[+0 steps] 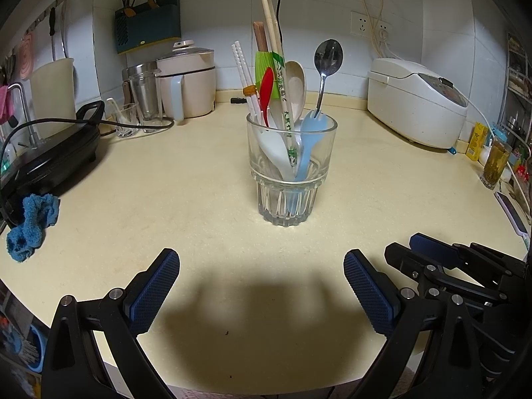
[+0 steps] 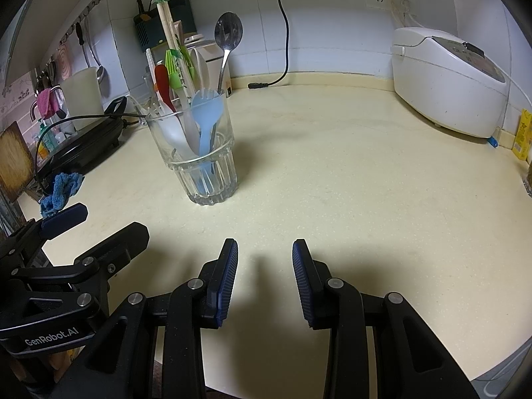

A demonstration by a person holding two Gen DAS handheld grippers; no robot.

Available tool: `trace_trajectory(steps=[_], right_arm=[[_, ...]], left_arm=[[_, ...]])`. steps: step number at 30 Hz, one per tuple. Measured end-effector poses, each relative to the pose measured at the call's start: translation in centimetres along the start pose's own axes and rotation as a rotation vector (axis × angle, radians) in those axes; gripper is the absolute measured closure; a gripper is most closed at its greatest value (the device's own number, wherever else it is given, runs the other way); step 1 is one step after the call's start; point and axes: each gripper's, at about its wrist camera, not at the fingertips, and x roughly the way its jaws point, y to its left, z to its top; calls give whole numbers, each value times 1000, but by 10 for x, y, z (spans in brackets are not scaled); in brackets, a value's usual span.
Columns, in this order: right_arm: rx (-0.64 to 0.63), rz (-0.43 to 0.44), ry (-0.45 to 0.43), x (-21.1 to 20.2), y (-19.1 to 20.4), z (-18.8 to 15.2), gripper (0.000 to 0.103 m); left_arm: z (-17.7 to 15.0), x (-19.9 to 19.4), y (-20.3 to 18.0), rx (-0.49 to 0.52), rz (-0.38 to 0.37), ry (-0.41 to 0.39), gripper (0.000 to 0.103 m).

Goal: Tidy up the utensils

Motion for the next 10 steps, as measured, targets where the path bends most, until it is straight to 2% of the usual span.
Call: trace_trajectory(steps=[10], right_arm=[[1,-1,6,3,2,-1,69]], left_arm=[[-2,-1,-3,34,-5,-19,7]])
